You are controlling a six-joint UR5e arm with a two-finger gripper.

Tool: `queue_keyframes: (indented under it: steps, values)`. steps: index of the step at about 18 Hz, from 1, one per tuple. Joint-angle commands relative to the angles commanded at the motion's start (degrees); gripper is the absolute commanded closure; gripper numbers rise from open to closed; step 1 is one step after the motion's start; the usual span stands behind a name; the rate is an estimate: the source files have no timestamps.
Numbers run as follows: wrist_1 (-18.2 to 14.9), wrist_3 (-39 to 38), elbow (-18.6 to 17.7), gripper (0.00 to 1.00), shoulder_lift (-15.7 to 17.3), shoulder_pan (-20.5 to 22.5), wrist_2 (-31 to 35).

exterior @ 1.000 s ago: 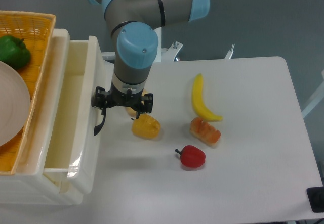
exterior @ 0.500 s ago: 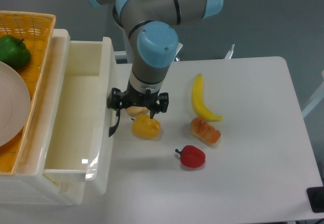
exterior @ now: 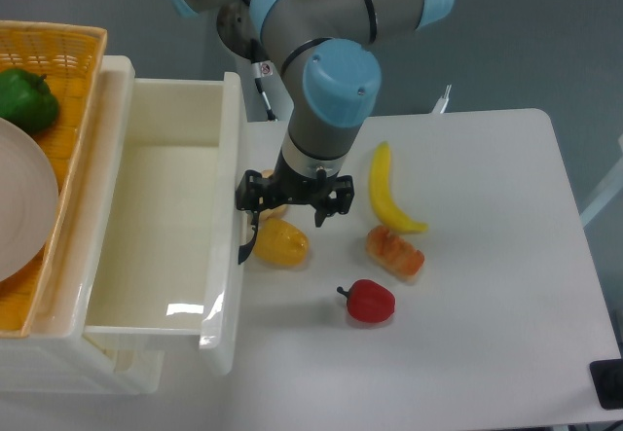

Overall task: Slide the top white drawer open
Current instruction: 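Pull the handle outward, sliding the white drawer open, then hold the handle at the fully opened drawer position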

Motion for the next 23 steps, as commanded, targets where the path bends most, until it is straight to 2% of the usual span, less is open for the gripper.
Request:
queue_keyframes:
  steps: [14,23]
  values:
    - [-0.3,0.2,0.0,0.0,-0.4,1.1,-0.4]
    - [-0.8,0.2,0.0,0.0,-0.3,2.8,-3.7]
